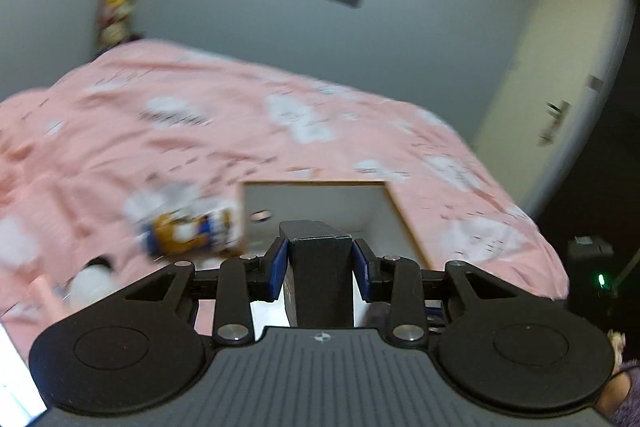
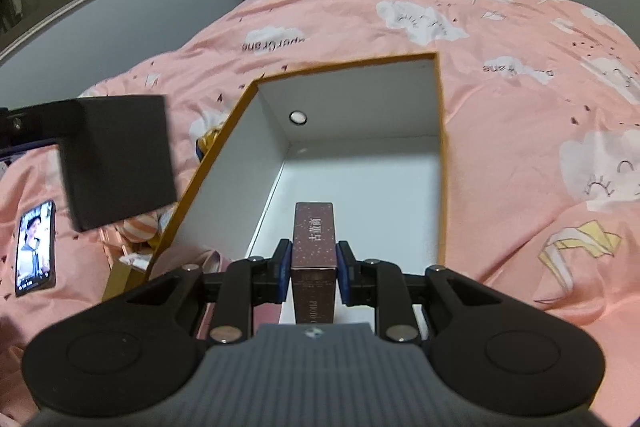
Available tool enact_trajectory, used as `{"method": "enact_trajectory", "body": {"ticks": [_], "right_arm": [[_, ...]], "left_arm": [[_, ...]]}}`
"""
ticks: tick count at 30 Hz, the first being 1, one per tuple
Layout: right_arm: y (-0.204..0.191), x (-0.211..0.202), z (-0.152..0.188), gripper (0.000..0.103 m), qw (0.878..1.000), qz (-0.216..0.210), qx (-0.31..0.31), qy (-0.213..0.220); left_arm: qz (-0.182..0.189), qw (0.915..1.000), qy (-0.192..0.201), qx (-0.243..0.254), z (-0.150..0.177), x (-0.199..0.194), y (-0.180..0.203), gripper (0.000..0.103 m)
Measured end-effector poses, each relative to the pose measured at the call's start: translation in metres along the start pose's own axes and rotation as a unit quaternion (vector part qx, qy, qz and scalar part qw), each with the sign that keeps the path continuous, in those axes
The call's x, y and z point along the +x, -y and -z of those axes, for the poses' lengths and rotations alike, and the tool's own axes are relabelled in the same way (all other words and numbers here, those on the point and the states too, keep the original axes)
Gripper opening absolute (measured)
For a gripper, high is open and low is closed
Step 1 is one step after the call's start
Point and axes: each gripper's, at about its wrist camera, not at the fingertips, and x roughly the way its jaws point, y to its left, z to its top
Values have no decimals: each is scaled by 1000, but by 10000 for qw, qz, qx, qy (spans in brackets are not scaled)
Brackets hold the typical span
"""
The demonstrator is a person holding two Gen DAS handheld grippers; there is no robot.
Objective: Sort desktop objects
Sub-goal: 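Carry the black case and brown box over the box with both tools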
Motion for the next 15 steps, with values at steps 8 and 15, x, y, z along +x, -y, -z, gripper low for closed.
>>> {"method": "enact_trajectory", "body": {"ticks": [8, 15], "right_arm": [[3, -10, 2, 24, 9999, 160, 32, 42], [6, 3, 7, 24, 9990, 413, 30, -178]], "left_arm": [[165, 9978, -455, 457, 17, 68, 31, 40], [-54, 9952, -819, 537, 39, 101, 31, 40]]}}
